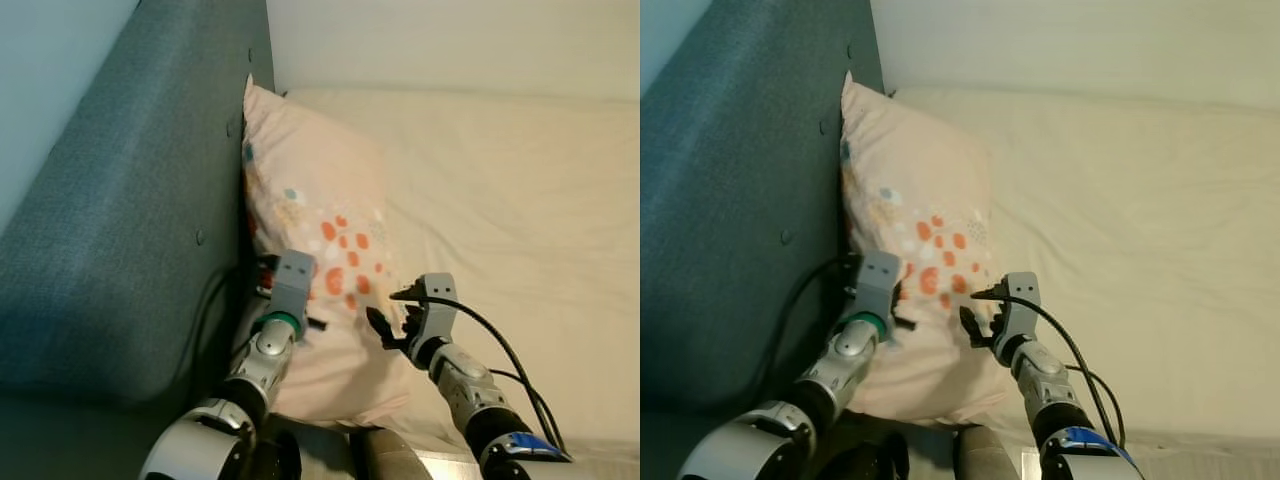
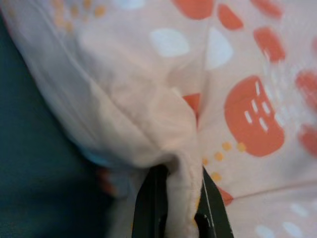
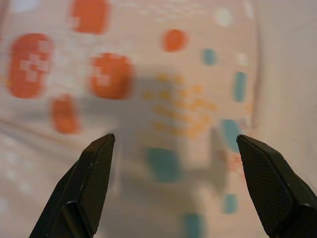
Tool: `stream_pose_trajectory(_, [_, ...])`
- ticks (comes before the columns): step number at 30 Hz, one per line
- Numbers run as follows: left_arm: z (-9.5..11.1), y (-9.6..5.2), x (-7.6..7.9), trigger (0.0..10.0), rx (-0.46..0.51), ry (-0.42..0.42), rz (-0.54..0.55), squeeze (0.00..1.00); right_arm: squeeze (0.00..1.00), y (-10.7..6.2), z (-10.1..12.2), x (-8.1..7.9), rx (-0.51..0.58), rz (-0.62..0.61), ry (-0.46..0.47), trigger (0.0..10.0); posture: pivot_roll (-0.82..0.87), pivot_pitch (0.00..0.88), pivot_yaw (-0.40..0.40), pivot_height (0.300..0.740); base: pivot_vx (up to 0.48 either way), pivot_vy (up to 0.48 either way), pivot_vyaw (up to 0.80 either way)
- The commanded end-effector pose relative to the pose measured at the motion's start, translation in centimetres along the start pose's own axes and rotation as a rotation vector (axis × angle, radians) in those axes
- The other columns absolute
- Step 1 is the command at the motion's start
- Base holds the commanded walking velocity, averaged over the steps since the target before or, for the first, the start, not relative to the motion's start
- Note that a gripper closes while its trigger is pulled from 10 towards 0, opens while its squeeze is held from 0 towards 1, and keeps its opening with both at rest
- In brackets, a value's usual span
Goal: Clean up the room
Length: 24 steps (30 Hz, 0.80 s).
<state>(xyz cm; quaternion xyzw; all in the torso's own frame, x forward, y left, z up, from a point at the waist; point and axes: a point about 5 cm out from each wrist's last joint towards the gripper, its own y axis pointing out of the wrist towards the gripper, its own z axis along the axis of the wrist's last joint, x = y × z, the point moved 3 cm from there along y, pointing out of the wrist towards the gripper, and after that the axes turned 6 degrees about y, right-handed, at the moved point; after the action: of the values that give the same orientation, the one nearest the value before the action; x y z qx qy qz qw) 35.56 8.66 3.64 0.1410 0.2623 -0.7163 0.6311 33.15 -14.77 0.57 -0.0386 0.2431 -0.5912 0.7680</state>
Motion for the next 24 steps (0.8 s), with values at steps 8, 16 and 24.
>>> stream_pose_trajectory(8, [-1.4, -0.5, -1.5, 10.0, 0.045, 0.279, 0.058, 0.0, 0.0, -0.4, -0.4, 0.9, 0.008, -0.042, 0.074, 10.0, -0.2, 0.213, 0.088, 0.74, 0.0, 0.0, 0.0])
stream_pose_trajectory(16, [-4.3, -3.2, 3.0, 10.0, 0.079, 0.486, -0.181, 0.0, 0.0, -0.9, -1.3, 2.0, 0.01, -0.124, 0.197, 10.0, -0.17, 0.23, 0.097, 0.74, 0.0, 0.0, 0.0])
stream_pose_trajectory(24, [-7.2, -7.3, 7.9, 10.0, 0.067, 0.502, -0.442, 0.0, 0.0, -0.6, 0.0, 1.7, 0.105, -0.093, 0.379, 10.0, -0.15, 0.262, 0.111, 0.74, 0.0, 0.0, 0.0])
